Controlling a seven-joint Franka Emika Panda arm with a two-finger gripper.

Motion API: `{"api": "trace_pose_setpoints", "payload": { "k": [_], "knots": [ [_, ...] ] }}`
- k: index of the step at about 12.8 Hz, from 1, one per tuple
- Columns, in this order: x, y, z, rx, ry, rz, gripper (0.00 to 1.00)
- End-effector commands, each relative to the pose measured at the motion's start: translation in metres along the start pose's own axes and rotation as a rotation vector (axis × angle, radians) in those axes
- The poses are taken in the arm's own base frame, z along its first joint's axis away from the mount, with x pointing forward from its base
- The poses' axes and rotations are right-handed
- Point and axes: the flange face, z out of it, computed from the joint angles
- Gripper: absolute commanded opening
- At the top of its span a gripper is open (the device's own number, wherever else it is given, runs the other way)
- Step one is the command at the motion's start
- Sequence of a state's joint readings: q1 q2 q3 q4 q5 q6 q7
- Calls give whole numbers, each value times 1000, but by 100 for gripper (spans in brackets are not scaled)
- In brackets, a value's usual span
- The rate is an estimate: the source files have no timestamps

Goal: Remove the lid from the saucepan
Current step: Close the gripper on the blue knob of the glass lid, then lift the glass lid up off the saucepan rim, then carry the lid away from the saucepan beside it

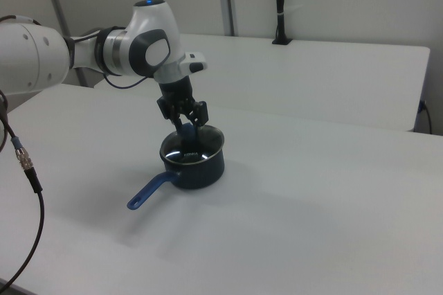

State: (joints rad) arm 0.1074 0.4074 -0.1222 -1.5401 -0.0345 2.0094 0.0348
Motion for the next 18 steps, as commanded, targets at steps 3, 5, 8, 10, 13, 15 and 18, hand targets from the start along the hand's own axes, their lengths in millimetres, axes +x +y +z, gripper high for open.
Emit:
{"api": "trace_pose_setpoints", "payload": {
  "k": [3, 5, 8, 10, 13, 15, 18],
  "knots": [
    [-8, 16, -49, -4, 52, 5, 54],
    [-15, 4, -70, 7, 68, -5, 54],
    [-29, -39, -85, 25, 63, -50, 54],
    [-49, -71, -88, 43, 50, -77, 54],
    [-84, -125, -80, 50, 8, -137, 54],
    [-104, -161, -55, 11, -34, -163, 54],
    [-138, -201, -14, -43, -83, -198, 54]
  ]
}}
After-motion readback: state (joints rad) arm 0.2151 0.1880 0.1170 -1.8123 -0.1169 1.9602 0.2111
